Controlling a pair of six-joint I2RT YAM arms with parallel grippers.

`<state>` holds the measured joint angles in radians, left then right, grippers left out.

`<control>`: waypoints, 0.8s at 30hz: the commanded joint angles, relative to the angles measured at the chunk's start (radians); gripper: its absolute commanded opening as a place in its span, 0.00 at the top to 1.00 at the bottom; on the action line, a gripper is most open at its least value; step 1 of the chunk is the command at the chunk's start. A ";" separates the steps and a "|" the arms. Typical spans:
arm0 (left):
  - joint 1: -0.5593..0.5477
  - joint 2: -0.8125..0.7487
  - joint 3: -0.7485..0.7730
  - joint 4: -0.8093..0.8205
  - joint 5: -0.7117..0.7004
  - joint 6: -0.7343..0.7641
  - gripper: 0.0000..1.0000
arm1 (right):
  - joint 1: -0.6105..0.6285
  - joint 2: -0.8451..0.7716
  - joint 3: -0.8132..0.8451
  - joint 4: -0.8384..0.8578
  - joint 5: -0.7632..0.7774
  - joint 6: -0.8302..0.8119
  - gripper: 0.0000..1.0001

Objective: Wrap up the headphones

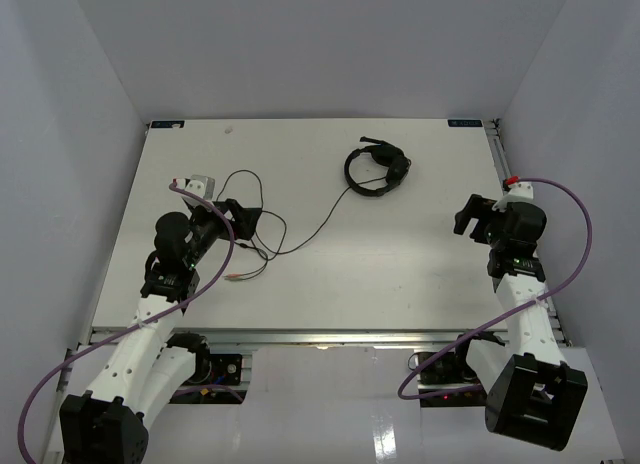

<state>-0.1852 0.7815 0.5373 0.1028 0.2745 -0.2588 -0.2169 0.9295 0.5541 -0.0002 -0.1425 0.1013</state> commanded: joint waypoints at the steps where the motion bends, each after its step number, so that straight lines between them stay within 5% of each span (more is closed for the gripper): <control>1: 0.002 -0.017 0.000 0.018 0.019 0.012 0.02 | -0.008 -0.014 0.041 0.029 -0.083 -0.015 0.10; 4: 0.002 -0.017 0.000 0.018 0.019 0.012 0.02 | -0.007 -0.021 0.009 0.045 -0.207 -0.143 0.10; 7: 0.002 -0.016 0.001 0.020 0.024 0.012 0.02 | 0.012 0.006 0.047 -0.067 -0.534 -0.380 0.10; 12: 0.001 -0.010 0.003 0.020 0.034 0.010 0.02 | 0.271 0.206 0.274 -0.371 -0.420 -0.612 0.10; 16: 0.003 -0.004 0.001 0.015 0.022 0.018 0.02 | 0.436 0.350 0.368 -0.313 -0.284 -0.429 0.10; 24: 0.001 0.002 0.006 0.002 0.002 0.032 0.02 | 0.503 0.784 0.804 -0.339 -0.087 0.099 0.01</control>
<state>-0.1852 0.7863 0.5373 0.1049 0.2830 -0.2454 0.2712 1.5675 1.1705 -0.3231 -0.3589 -0.1292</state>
